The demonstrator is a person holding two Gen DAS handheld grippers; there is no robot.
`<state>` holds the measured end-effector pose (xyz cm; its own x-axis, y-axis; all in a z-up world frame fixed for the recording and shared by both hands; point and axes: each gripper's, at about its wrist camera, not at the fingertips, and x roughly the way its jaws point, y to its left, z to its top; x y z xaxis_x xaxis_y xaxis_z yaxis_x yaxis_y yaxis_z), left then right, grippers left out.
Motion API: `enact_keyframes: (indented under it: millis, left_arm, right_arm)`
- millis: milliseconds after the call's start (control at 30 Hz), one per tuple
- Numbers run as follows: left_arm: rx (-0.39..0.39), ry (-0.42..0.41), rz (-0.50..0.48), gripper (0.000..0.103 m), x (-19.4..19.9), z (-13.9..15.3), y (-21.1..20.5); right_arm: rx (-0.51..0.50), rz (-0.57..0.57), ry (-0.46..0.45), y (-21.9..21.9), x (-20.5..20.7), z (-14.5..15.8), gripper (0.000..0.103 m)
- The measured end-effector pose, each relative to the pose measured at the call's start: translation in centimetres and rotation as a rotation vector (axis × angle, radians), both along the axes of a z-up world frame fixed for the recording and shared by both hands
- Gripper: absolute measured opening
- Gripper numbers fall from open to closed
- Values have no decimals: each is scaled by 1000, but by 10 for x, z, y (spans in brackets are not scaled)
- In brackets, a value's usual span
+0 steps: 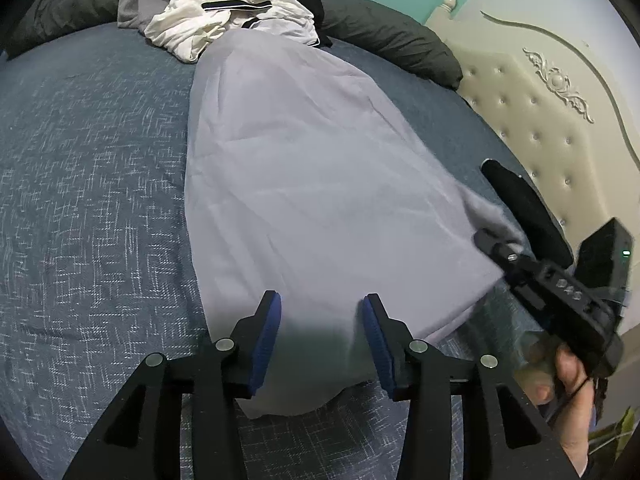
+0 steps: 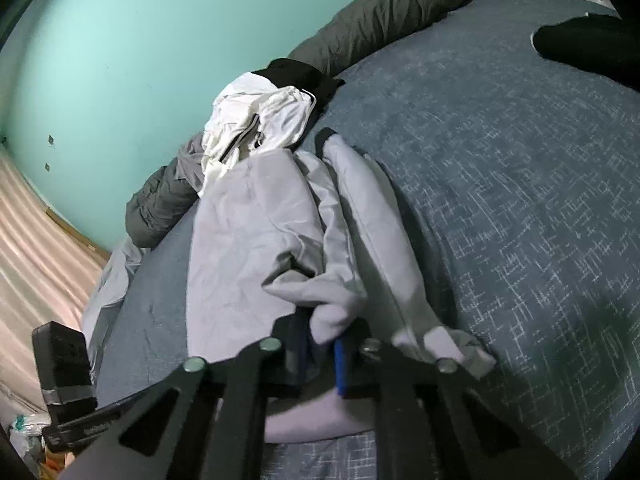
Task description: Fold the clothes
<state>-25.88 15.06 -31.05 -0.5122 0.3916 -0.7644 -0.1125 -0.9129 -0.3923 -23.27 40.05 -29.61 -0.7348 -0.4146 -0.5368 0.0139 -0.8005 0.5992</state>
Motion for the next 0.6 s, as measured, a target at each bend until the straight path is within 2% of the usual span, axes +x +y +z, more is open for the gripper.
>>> enact_keyframes:
  millis: [133, 200, 433, 600]
  left_arm:
    - [-19, 5, 7, 47, 2, 4, 2]
    - [-32, -2, 7, 47, 2, 1, 3]
    - [-91, -18, -3, 47, 2, -7, 11]
    - [-130, -23, -13, 47, 1, -13, 16]
  right_arm:
    - [17, -10, 53, 4, 16, 19, 5]
    - [9, -29, 48, 10, 23, 20, 5]
    - [-5, -47, -73, 19, 30, -7, 5]
    - [-14, -64, -120, 24, 30, -19, 7]
